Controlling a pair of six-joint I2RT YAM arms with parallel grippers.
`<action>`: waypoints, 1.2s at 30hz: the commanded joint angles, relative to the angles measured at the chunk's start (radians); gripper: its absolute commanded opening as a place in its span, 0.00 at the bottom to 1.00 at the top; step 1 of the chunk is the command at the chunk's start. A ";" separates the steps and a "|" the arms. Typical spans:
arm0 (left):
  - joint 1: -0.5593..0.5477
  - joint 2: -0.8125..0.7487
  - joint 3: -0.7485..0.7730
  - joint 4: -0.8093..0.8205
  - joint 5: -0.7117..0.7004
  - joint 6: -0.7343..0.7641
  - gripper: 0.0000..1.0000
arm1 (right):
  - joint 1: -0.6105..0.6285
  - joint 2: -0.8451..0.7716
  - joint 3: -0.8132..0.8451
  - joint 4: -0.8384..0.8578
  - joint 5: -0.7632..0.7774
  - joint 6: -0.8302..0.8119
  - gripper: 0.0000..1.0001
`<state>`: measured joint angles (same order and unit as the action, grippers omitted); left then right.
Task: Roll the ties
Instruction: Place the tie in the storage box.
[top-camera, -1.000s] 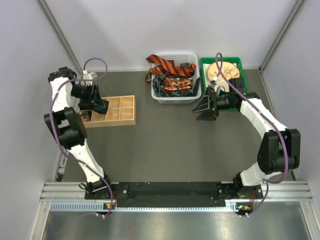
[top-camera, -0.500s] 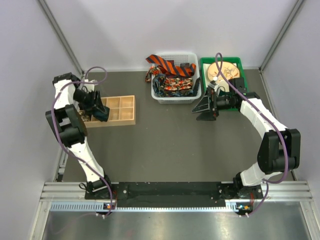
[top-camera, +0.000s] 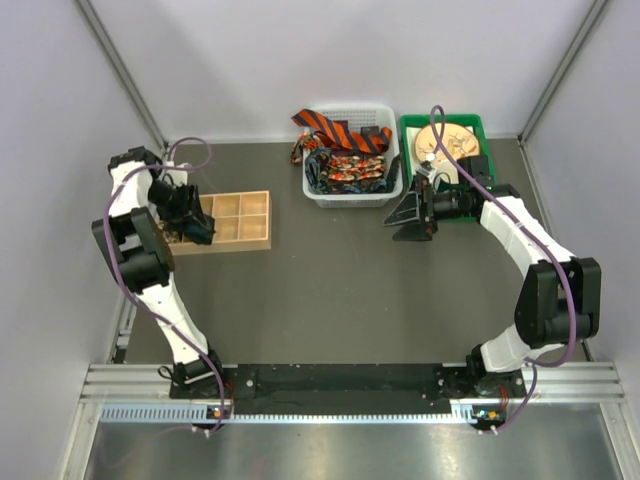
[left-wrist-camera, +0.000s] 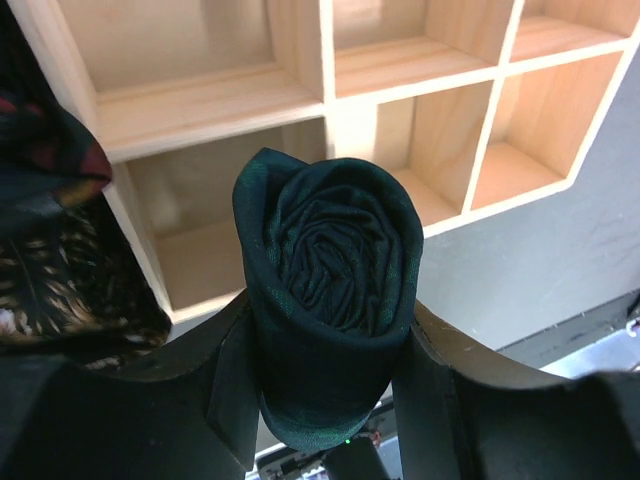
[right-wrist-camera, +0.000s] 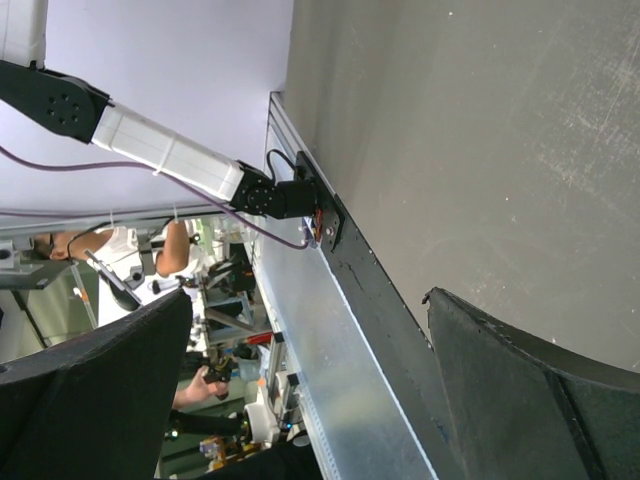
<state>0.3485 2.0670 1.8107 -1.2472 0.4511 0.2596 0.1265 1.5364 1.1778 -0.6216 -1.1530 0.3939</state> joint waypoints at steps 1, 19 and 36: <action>0.007 0.022 0.002 0.057 -0.026 -0.020 0.00 | -0.001 -0.005 0.026 0.014 -0.014 -0.015 0.99; 0.006 0.013 -0.063 0.187 -0.190 -0.089 0.00 | -0.001 0.001 0.034 0.011 -0.014 -0.021 0.99; -0.091 -0.030 -0.206 0.305 -0.350 -0.175 0.09 | -0.001 0.011 0.042 0.010 -0.011 -0.027 0.99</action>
<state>0.2905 2.0857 1.6588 -0.9951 0.1772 0.1329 0.1265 1.5417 1.1778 -0.6212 -1.1530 0.3935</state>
